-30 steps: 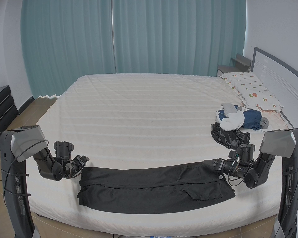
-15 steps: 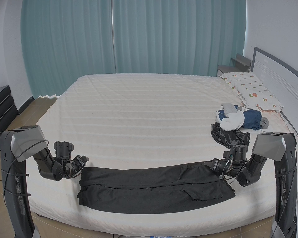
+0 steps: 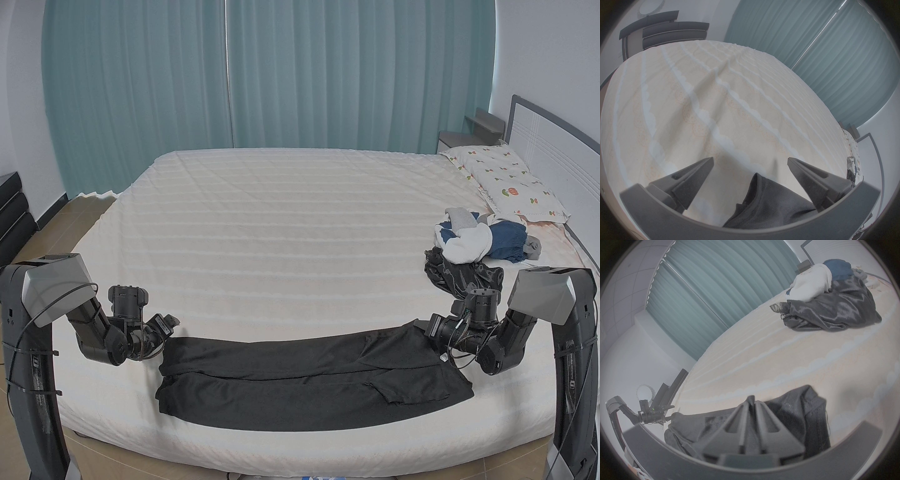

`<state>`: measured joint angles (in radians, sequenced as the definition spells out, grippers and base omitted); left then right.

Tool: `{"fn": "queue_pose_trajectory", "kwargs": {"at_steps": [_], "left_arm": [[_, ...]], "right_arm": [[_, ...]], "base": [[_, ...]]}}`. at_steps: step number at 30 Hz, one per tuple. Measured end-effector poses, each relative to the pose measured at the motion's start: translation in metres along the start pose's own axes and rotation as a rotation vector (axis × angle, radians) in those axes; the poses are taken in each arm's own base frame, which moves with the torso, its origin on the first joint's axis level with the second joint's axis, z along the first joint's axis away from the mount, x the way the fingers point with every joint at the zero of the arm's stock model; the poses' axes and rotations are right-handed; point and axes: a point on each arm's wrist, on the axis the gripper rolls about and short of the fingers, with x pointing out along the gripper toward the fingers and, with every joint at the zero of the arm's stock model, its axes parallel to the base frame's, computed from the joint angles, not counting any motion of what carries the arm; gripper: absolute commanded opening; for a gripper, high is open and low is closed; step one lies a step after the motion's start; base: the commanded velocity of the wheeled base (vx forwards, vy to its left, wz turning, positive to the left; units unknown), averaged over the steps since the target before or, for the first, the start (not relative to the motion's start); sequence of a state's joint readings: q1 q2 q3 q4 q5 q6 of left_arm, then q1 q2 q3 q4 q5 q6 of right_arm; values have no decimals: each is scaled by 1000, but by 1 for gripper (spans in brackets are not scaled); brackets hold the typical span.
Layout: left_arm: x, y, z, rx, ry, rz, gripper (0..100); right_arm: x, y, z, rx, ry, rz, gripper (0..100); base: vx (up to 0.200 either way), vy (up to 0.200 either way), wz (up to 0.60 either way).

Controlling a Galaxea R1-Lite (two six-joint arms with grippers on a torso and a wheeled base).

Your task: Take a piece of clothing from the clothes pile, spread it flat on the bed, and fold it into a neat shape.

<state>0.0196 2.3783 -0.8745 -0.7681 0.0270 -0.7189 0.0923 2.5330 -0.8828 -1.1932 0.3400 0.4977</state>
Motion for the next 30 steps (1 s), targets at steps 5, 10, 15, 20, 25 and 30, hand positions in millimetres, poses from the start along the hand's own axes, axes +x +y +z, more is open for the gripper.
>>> {"fn": "queue_pose_trajectory", "kwargs": {"at_steps": [5,10,15,20,25,30], "left_arm": [[0,0,0,0,0,0,100],[0,0,0,0,0,0,100],[0,0,0,0,-1,-1,100],[0,1,1,-3,-3,2,100],[0,2,2,-7,-5,4,100],[0,3,2,-8,-5,5,100]], "right_arm": [[0,-2,-1,1,-1,-17,100],[-5,2,10,-13,-44,-41,100],[-10,23,16,-45,-17,-33,100],[-6,57,12,-159,21,-12,100],[4,82,0,-251,84,-4,100],[15,94,-12,-323,114,-2,100]], "base": [[0,0,0],[0,0,0],[0,0,0],[0,0,0],[0,0,0],[0,0,0]]}}
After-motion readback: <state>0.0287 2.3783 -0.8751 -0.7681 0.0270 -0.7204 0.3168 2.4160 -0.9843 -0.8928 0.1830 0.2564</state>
